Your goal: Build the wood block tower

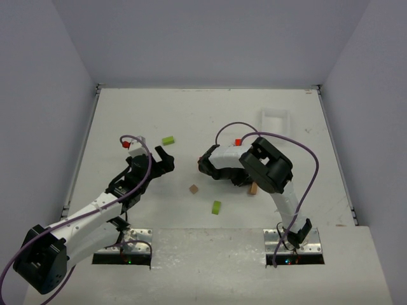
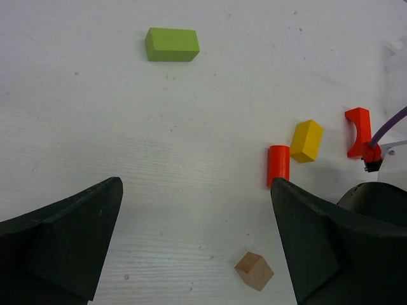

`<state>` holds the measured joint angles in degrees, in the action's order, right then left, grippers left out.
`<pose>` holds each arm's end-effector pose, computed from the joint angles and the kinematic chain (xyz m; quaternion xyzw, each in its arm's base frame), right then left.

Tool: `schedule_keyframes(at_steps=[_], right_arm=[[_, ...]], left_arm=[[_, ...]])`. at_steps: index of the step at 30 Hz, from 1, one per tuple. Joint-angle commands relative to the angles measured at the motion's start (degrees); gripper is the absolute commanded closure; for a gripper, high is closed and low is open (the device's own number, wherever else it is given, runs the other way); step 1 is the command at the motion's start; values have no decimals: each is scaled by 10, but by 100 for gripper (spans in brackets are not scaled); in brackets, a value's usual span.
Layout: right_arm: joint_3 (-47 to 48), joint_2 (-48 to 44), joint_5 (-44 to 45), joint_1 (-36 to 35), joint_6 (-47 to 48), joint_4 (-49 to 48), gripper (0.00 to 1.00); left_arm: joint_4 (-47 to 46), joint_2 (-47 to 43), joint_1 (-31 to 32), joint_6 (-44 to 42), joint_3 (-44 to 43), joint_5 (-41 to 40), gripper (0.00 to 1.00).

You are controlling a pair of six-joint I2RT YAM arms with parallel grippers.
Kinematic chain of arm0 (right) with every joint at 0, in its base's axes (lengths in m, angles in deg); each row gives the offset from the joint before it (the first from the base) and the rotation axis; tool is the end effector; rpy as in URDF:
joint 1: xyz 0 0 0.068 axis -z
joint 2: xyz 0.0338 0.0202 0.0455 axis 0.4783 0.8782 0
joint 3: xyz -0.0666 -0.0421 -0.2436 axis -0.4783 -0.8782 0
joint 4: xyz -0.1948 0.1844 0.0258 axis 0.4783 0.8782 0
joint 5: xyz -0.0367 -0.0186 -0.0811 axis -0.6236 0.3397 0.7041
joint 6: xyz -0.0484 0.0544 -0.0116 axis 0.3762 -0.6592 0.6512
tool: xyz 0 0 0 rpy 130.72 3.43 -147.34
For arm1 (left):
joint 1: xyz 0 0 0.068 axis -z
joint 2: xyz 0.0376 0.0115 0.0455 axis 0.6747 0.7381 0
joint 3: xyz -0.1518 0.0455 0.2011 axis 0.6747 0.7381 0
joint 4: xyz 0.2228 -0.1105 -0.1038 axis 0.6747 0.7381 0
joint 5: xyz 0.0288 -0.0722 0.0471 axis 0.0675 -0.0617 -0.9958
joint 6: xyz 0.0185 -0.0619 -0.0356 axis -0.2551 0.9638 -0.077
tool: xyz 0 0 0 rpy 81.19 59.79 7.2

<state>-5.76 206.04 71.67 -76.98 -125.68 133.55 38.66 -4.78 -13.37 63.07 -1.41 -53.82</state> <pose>0.2404 0.2017 0.0573 -0.0699 0.8852 -0.4330 0.1550 0.2089 -0.0907 0.1644 -0.1463 0.8318 -0.1429 0.5160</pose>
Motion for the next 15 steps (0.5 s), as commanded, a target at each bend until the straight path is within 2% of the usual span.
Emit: schedule_keyframes(at_steps=[1,7,15], right_arm=[[16,14,3,-7,-15,6,77],[29,14,-5,-16,-17,1,73],[62,9,-32,-28,1,-21,52]], left_arm=[[-8,-7,-4,-7,-11,-11,0],[-8,-7,-4,-6,-12,-10,0],[-4,-14,-4,-6,-12,-8,0]])
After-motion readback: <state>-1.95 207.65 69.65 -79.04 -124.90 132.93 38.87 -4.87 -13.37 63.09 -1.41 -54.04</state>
